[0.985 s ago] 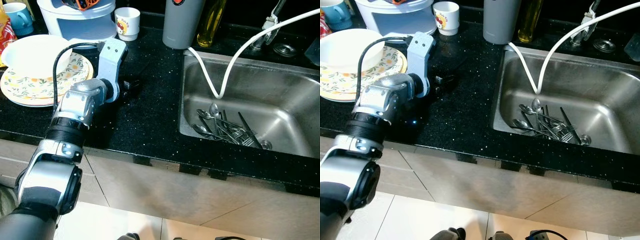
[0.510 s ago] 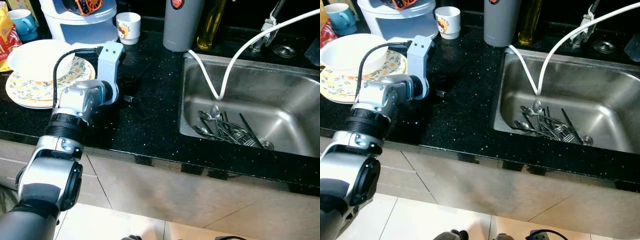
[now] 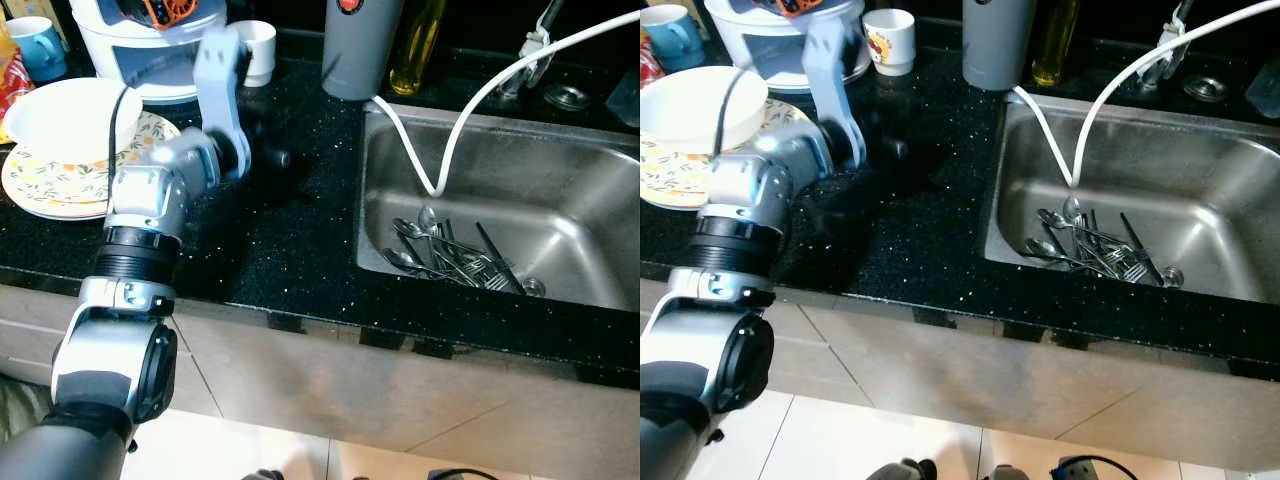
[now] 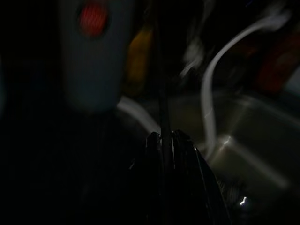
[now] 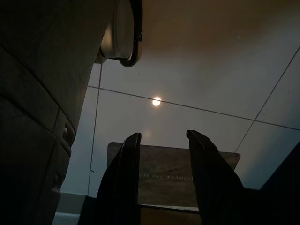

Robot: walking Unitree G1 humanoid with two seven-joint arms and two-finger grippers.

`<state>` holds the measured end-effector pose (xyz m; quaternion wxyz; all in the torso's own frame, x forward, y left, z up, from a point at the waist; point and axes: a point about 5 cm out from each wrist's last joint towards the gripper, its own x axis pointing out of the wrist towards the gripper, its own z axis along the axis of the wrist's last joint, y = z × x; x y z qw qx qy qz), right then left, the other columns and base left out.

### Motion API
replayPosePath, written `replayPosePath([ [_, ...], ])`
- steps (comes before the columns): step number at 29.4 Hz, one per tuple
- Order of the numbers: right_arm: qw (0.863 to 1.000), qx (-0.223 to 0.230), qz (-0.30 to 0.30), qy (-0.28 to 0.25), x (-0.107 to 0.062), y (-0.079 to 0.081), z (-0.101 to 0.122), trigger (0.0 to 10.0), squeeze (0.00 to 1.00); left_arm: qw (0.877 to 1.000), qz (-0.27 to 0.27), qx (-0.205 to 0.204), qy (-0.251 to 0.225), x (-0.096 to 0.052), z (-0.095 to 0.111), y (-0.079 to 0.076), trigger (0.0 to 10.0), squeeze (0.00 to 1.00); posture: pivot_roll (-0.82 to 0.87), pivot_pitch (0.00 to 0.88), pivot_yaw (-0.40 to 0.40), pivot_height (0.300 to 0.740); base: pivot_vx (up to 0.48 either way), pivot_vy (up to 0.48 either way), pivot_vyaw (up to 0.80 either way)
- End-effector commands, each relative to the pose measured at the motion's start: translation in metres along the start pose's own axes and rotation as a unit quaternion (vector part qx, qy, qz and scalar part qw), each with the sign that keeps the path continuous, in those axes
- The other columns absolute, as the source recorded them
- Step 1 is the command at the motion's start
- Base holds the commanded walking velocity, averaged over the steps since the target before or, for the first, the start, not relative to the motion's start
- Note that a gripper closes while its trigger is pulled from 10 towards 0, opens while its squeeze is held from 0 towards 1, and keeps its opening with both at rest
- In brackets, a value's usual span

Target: Kitchen organization

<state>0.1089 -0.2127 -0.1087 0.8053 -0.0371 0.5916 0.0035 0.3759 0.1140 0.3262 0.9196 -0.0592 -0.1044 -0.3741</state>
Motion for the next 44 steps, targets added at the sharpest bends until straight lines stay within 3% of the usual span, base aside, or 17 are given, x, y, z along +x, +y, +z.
replayPosePath([
  [1, 1.0, 0.014, 0.001, 0.012, 0.0, 0.001, -0.008, 10.0, 0.0, 1.0, -0.02, -0.01, -0.021, -0.002, 0.002, -0.007, 0.0, 0.0, 0.02, 0.123, -0.039, 0.74, 0.0, 0.0, 0.0],
  [6, 1.0, 0.012, 0.001, 0.012, 0.0, 0.0, -0.007, 10.0, 0.0, 0.998, -0.044, -0.013, -0.046, -0.004, 0.008, -0.013, 0.0, 0.0, 0.03, 0.12, -0.043, 0.74, 0.0, 0.0, 0.0],
  [8, 1.0, 0.011, 0.0, 0.012, -0.001, -0.002, -0.007, 10.0, 0.0, 0.994, -0.074, -0.022, -0.073, -0.006, 0.013, -0.02, 0.0, 0.0, 0.03, 0.115, -0.042, 0.74, 0.0, 0.0, 0.0],
  [9, 1.0, 0.011, -0.001, 0.009, -0.001, -0.004, -0.006, 10.0, 0.0, 0.987, -0.123, -0.025, -0.097, -0.01, 0.016, -0.032, 0.0, 0.0, 0.03, 0.113, -0.04, 0.74, 0.0, 0.0, 0.0],
  [10, 1.0, 0.011, -0.001, 0.009, -0.001, -0.004, -0.006, 10.0, 0.0, 0.987, -0.123, -0.025, -0.097, -0.01, 0.016, -0.032, 0.0, 0.0, 0.03, 0.113, -0.04, 0.74, 0.0, 0.0, 0.0],
  [11, 1.0, 0.018, -0.002, 0.005, -0.001, -0.004, -0.004, 10.0, 0.0, 0.973, -0.185, -0.047, -0.129, -0.018, 0.016, -0.048, 10.0, 0.0, 0.03, 0.111, -0.039, 0.74, 0.0, 0.0, 0.0],
  [12, 1.0, 0.018, -0.002, 0.005, -0.001, -0.004, -0.004, 10.0, 0.0, 0.973, -0.185, -0.047, -0.129, -0.018, 0.016, -0.048, 10.0, 0.0, 0.03, 0.111, -0.039, 0.74, 0.0, 0.0, 0.0],
  [14, 1.0, 0.029, 0.001, 0.002, 0.0, -0.003, -0.002, 10.0, 0.0, 0.94, -0.271, -0.093, -0.183, -0.035, 0.016, -0.072, 10.0, 0.0, 0.03, 0.113, -0.041, 0.74, 0.0, 0.0, -0.4],
  [16, 1.0, 0.029, 0.001, 0.002, 0.0, -0.003, -0.002, 10.0, 0.0, 0.94, -0.271, -0.093, -0.183, -0.035, 0.016, -0.072, 10.0, 0.0, 0.03, 0.113, -0.041, 0.74, 0.0, 0.0, -0.8],
  [18, 1.0, 0.023, 0.003, 0.005, 0.0, -0.002, -0.002, 10.0, 0.0, 0.916, -0.312, -0.126, -0.22, -0.049, 0.021, -0.082, 10.0, 0.0, 0.04, 0.113, -0.044, 0.74, 0.0, 0.0, -0.8],
  [20, 1.0, 0.02, 0.002, 0.006, 0.0, -0.002, -0.002, 10.0, 0.0, 0.91, -0.32, -0.133, -0.229, -0.053, 0.023, -0.084, 10.0, 0.0, 0.04, 0.114, -0.044, 0.74, 0.0, 0.0, -0.8],
  [24, 1.0, 0.018, 0.001, 0.011, -0.001, -0.006, -0.005, 10.0, 0.0, 0.917, -0.312, -0.116, -0.219, -0.059, 0.021, -0.08, 10.0, 0.0, 0.04, 0.115, -0.044, 0.74, 0.0, 0.0, -0.8],
  [26, 1.0, 0.017, 0.0, 0.012, -0.002, -0.008, -0.006, 10.0, 0.0, 0.93, -0.294, -0.091, -0.2, -0.063, 0.019, -0.074, 10.0, 0.0, 0.04, 0.114, -0.043, 0.74, 0.0, 0.0, -0.8],
  [34, 1.0, 0.018, -0.001, 0.012, -0.001, -0.006, -0.006, 10.0, 0.0, 0.949, -0.25, -0.051, -0.186, -0.062, 0.026, -0.057, 10.0, 0.0, 0.03, 0.115, -0.044, 0.74, 0.0, 0.0, -0.8],
  [37, 1.0, 0.023, -0.004, 0.011, -0.001, -0.006, -0.004, 10.0, 0.0, 0.963, -0.23, 0.008, -0.139, -0.057, 0.021, -0.051, 10.0, 0.0, 0.02, 0.117, -0.042, 0.74, 0.0, 0.0, -0.8],
  [39, 1.0, 0.022, -0.005, 0.011, -0.001, -0.006, -0.004, 10.0, 0.0, 0.971, -0.21, 0.075, -0.087, -0.049, 0.012, -0.044, 10.0, 0.0, 0.02, 0.121, -0.041, 0.74, 0.0, 0.0, 0.0],
  [44, 1.0, 0.02, -0.004, 0.012, -0.001, -0.007, -0.005, 10.0, 0.0, 0.97, -0.193, 0.14, -0.04, -0.042, 0.005, -0.037, 10.0, 0.0, 0.02, 0.125, -0.039, 0.74, 0.0, 0.0, 0.0],
])
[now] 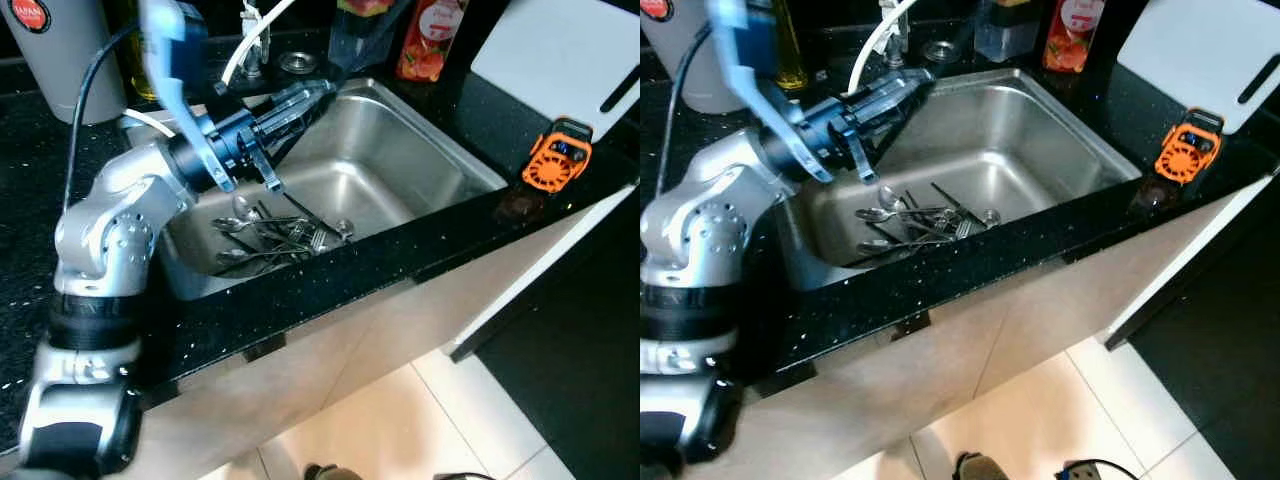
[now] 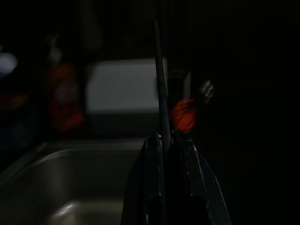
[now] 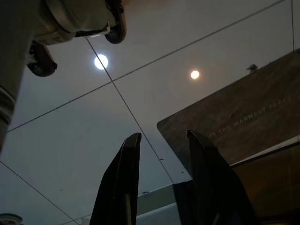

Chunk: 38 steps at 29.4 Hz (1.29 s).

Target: Kitchen organization

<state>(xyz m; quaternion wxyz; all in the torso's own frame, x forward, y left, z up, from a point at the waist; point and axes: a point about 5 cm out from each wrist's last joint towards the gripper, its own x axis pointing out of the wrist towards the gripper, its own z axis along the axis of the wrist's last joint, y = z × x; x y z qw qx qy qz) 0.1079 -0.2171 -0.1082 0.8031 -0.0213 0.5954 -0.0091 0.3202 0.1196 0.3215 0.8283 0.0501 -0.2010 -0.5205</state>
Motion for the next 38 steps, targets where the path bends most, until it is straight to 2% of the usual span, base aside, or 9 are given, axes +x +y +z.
replayPosePath([
  [1, 1.0, 0.0, -0.004, 0.008, -0.001, -0.003, -0.006, 10.0, 0.0, 0.998, -0.008, 0.05, 0.043, 0.005, -0.006, 0.003, 10.0, 0.0, 0.02, 0.129, -0.038, 0.74, 0.0, 0.0, 0.0],
  [14, 1.0, 0.005, -0.002, 0.026, -0.002, 0.0, -0.023, 10.0, 0.0, 0.939, -0.085, 0.246, 0.225, 0.043, -0.059, 0.012, 10.0, 0.0, -0.01, 0.176, -0.01, 0.74, 0.0, 0.0, 0.0],
  [19, 0.999, 0.01, 0.0, 0.035, -0.002, 0.003, -0.032, 10.0, 0.0, 0.889, -0.084, 0.316, 0.322, 0.05, -0.095, 0.017, 10.0, 0.0, -0.04, 0.193, 0.002, 0.74, 0.0, 0.0, 0.0],
  [31, 0.999, 0.022, -0.007, 0.043, -0.004, -0.002, -0.043, 10.0, 0.0, 0.902, -0.058, 0.271, 0.331, 0.055, -0.125, 0.008, 10.0, 0.0, -0.08, 0.199, 0.011, 0.74, 0.0, 0.0, 0.0],
  [32, 0.999, 0.023, -0.008, 0.043, -0.004, -0.002, -0.044, 10.0, 0.0, 0.904, -0.068, 0.263, 0.33, 0.054, -0.129, 0.004, 10.0, 0.11, -0.08, 0.195, 0.012, 0.74, 0.0, 0.0, 0.0],
  [33, 0.999, 0.023, -0.008, 0.043, -0.004, -0.002, -0.044, 10.0, 0.0, 0.905, -0.077, 0.255, 0.331, 0.054, -0.133, 0.001, 10.0, 0.73, -0.08, 0.194, 0.013, 0.74, 0.0, 0.0, 0.0],
  [34, 0.999, 0.023, -0.008, 0.043, -0.004, -0.002, -0.044, 10.0, 0.0, 0.905, -0.077, 0.255, 0.331, 0.054, -0.133, 0.001, 10.0, 0.73, -0.08, 0.194, 0.013, 0.74, 0.0, 0.0, 0.0],
  [35, 0.999, 0.024, -0.008, 0.042, -0.004, -0.002, -0.044, 10.0, 0.0, 0.908, -0.093, 0.24, 0.331, 0.053, -0.137, -0.004, 10.0, 1.0, -0.08, 0.19, 0.014, 0.74, 0.0, 0.0, 0.0],
  [38, 0.999, 0.025, -0.007, 0.039, -0.004, -0.001, -0.041, 10.0, 0.0, 0.915, -0.097, 0.236, 0.313, 0.055, -0.132, -0.002, 10.0, 1.0, -0.07, 0.182, 0.014, 0.74, 0.0, 0.0, 0.0],
])
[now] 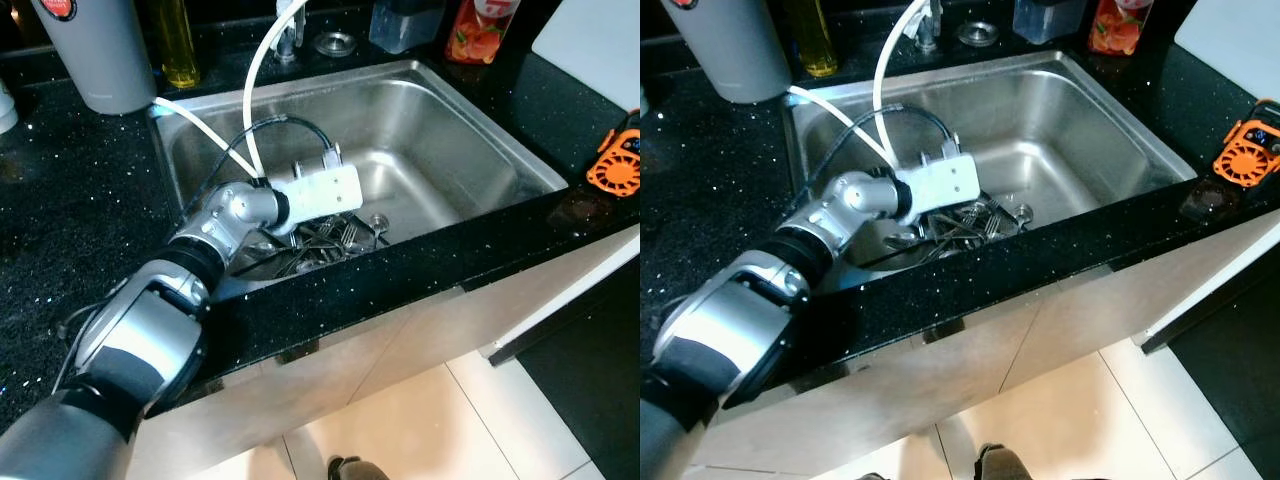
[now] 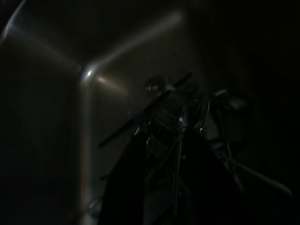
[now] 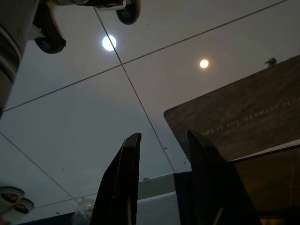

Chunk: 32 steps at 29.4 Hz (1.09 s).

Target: Kitchen organization

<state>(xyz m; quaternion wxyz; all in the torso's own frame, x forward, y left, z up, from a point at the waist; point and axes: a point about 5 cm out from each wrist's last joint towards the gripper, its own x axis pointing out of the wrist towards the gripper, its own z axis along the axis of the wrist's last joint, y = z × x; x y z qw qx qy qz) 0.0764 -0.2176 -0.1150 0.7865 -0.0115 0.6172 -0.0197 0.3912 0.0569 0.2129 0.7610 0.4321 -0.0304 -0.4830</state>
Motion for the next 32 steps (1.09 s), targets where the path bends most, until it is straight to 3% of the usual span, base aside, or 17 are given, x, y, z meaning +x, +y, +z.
replayPosePath([
  [1, 1.0, 0.012, -0.005, 0.011, -0.001, -0.001, -0.009, 10.0, 0.0, 1.0, 0.0, 0.003, -0.02, 0.0, 0.006, 0.002, 10.0, 1.0, -0.07, 0.18, 0.013, 0.74, 0.0, 0.0, 0.0],
  [4, 1.0, 0.011, -0.003, 0.008, 0.0, 0.001, -0.006, 10.0, 0.0, 1.0, 0.006, 0.006, -0.028, -0.003, 0.008, 0.008, 10.0, 1.0, -0.06, 0.174, 0.016, 0.74, 0.0, 0.0, 0.0],
  [7, 1.0, 0.013, 0.002, -0.004, 0.001, 0.006, 0.003, 10.0, 0.0, 0.997, 0.03, 0.001, -0.072, -0.014, 0.02, 0.026, 10.0, 1.0, -0.04, 0.158, 0.014, 0.74, 0.0, 0.0, 0.0],
  [8, 1.0, 0.013, 0.004, -0.009, 0.001, 0.007, 0.007, 10.0, 0.0, 0.993, 0.04, -0.018, -0.107, -0.021, 0.027, 0.034, 10.0, 0.0, -0.03, 0.151, 0.012, 0.74, 0.0, 0.0, 0.0],
  [10, 1.0, 0.013, 0.007, -0.016, 0.002, 0.008, 0.012, 10.0, 0.0, 0.983, 0.05, -0.055, -0.17, -0.032, 0.036, 0.046, 10.0, 0.0, -0.02, 0.141, 0.009, 0.74, 0.0, 0.0, 0.0],
  [11, 1.0, 0.013, 0.007, -0.016, 0.002, 0.008, 0.012, 10.0, 0.0, 0.983, 0.05, -0.055, -0.17, -0.032, 0.036, 0.046, 10.0, 0.0, -0.02, 0.141, 0.009, 0.74, 0.0, 0.0, 0.0],
  [12, 1.0, 0.012, 0.009, -0.023, 0.002, 0.009, 0.017, 10.0, 0.0, 0.96, 0.05, -0.111, -0.252, -0.047, 0.045, 0.054, 10.0, 0.0, 0.0, 0.132, 0.005, 0.74, 0.0, 0.0, 0.0],
  [13, 1.0, 0.012, 0.009, -0.023, 0.002, 0.009, 0.017, 10.0, 0.0, 0.96, 0.05, -0.111, -0.252, -0.047, 0.045, 0.054, 10.0, 0.0, 0.0, 0.132, 0.005, 0.74, 0.0, 0.0, 0.0],
  [14, 1.0, 0.011, 0.009, -0.025, 0.002, 0.009, 0.019, 10.0, 0.0, 0.945, 0.048, -0.135, -0.294, -0.055, 0.049, 0.057, 10.0, 0.0, 0.01, 0.126, 0.003, 0.74, 0.0, 0.0, 0.0],
  [15, 1.0, 0.011, 0.009, -0.025, 0.002, 0.009, 0.019, 10.0, 0.0, 0.945, 0.048, -0.135, -0.294, -0.055, 0.049, 0.057, 10.0, 0.0, 0.01, 0.126, 0.003, 0.74, 0.0, 0.0, 0.0],
  [18, 1.0, 0.007, 0.011, -0.028, 0.002, 0.01, 0.023, 10.0, 0.0, 0.89, 0.046, -0.192, -0.412, -0.085, 0.061, 0.051, 10.0, 0.0, 0.03, 0.111, -0.009, 0.74, 0.0, 0.0, 0.0],
  [20, 0.999, 0.005, 0.012, -0.031, 0.002, 0.01, 0.026, 10.0, 0.0, 0.866, 0.04, -0.204, -0.454, -0.103, 0.068, 0.036, 10.0, 0.0, 0.04, 0.104, -0.015, 0.74, 0.0, 0.0, 0.0],
  [21, 0.999, 0.005, 0.012, -0.031, 0.002, 0.01, 0.026, 10.0, 0.0, 0.866, 0.04, -0.204, -0.454, -0.103, 0.068, 0.036, 10.0, 0.0, 0.04, 0.104, -0.015, 0.74, 0.0, 0.0, 0.0],
  [23, 0.999, 0.004, 0.012, -0.033, 0.002, 0.01, 0.028, 10.0, 0.0, 0.858, 0.051, -0.213, -0.464, -0.112, 0.07, 0.021, 10.0, 0.0, 0.05, 0.098, -0.017, 0.74, 0.0, 0.0, 0.0],
  [28, 0.999, 0.004, 0.012, -0.034, 0.002, 0.009, 0.028, 10.0, 0.0, 0.858, 0.058, -0.222, -0.46, -0.112, 0.068, 0.014, 10.0, 0.0, 0.07, 0.096, -0.024, 0.74, 0.0, 0.0, 0.0],
  [30, 0.999, -0.006, 0.014, -0.034, 0.002, 0.009, 0.029, 10.0, 0.0, 0.853, 0.05, -0.24, -0.461, -0.106, 0.074, -0.007, 10.0, 0.0, 0.08, 0.095, -0.039, 0.74, 0.0, 0.0, 0.0],
  [32, 0.999, -0.008, 0.014, -0.034, 0.002, 0.009, 0.03, 10.0, 0.0, 0.851, 0.046, -0.246, -0.462, -0.105, 0.076, -0.012, 10.0, 0.0, 0.09, 0.093, -0.042, 0.74, 0.0, 0.0, 0.0],
])
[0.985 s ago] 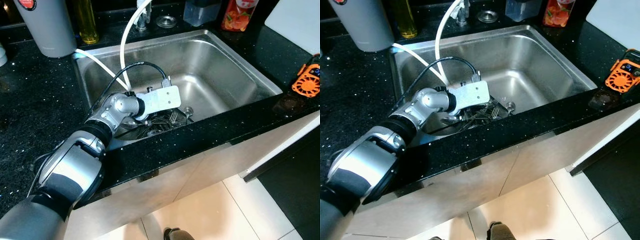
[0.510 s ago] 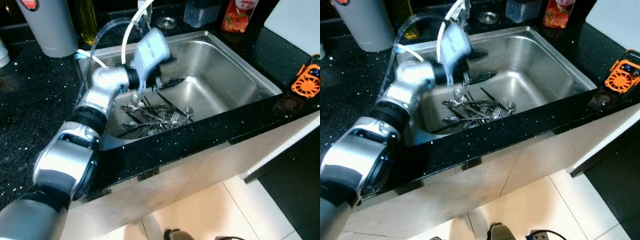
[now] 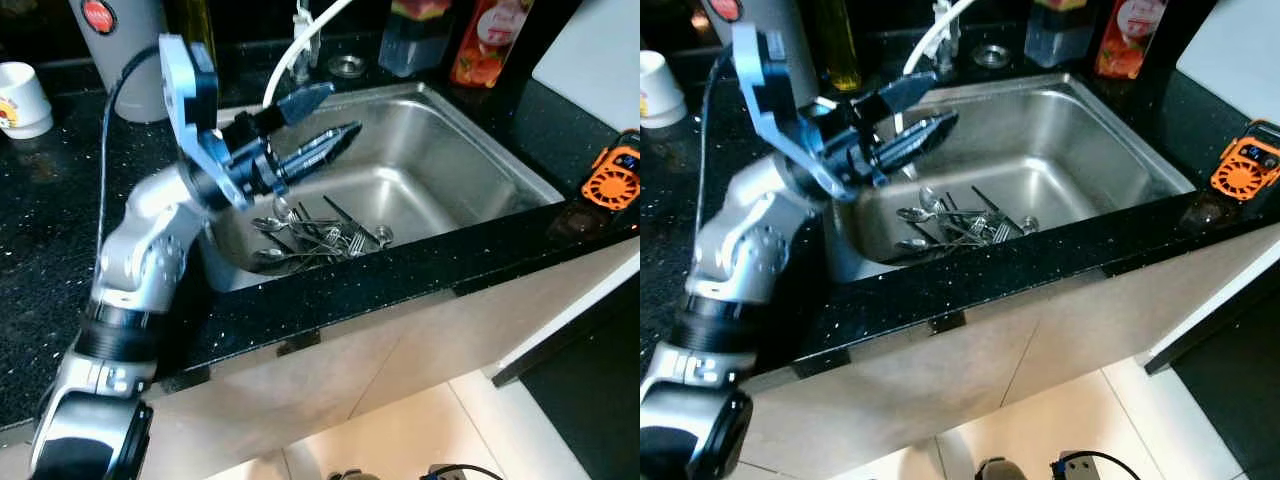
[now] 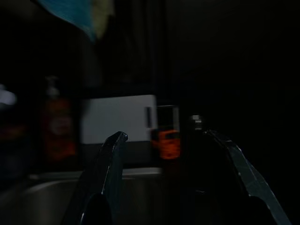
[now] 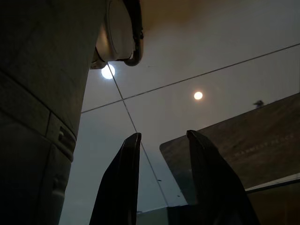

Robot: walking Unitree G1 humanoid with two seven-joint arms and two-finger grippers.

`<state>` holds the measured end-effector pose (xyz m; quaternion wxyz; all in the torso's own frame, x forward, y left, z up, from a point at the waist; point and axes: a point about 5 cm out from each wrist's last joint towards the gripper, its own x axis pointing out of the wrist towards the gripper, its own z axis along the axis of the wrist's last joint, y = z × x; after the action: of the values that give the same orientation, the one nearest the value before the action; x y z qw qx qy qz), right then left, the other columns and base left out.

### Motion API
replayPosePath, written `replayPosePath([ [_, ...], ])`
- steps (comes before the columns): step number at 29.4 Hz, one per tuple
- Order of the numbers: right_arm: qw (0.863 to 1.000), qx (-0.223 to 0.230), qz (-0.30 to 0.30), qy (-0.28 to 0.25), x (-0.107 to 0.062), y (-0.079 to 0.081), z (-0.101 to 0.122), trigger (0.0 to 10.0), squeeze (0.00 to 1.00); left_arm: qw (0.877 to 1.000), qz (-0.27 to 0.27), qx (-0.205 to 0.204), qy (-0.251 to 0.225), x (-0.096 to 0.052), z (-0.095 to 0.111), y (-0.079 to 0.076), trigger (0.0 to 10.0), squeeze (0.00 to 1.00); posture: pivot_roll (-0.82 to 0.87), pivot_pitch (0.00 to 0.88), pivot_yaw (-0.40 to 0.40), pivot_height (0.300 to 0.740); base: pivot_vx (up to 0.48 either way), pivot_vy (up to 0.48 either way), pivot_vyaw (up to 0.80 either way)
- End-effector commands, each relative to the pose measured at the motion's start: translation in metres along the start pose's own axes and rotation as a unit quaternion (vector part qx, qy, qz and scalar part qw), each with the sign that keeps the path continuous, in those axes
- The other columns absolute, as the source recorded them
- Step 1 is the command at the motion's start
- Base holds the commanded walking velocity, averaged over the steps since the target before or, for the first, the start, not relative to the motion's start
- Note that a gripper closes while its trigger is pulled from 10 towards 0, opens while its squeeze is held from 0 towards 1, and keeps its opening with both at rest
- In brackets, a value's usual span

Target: Kitchen organization

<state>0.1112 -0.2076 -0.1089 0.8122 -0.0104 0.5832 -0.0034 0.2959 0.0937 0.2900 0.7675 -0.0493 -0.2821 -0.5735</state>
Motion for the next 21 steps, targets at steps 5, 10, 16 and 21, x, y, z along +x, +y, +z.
replayPosePath([
  [5, 1.0, -0.003, 0.0, 0.003, 0.0, -0.001, 0.0, 10.0, 0.0, 0.999, -0.009, -0.039, 0.008, 0.003, 0.002, -0.024, 10.0, 0.0, 0.09, 0.094, -0.044, 0.74, 0.0, 0.0, 0.0],
  [10, 1.0, -0.007, -0.001, -0.001, 0.0, -0.002, 0.005, 10.0, 0.0, 0.996, -0.018, -0.084, 0.03, -0.007, 0.0, -0.043, 10.0, 0.0, 0.09, 0.094, -0.048, 0.74, 0.0, 0.0, 0.0],
  [16, 1.0, -0.014, 0.002, 0.003, 0.0, 0.001, 0.001, 10.0, 0.0, 0.988, 0.0, -0.109, 0.11, -0.033, -0.033, -0.057, 10.0, 0.0, 0.11, 0.091, -0.051, 0.74, 0.0, 0.0, 0.0],
  [21, 1.0, -0.017, 0.0, -0.001, 0.001, 0.001, 0.004, 10.0, 0.0, 0.983, 0.045, -0.125, 0.126, -0.046, -0.043, -0.061, 10.0, 0.0, 0.11, 0.08, -0.046, 0.74, 0.0, 0.0, 0.0],
])
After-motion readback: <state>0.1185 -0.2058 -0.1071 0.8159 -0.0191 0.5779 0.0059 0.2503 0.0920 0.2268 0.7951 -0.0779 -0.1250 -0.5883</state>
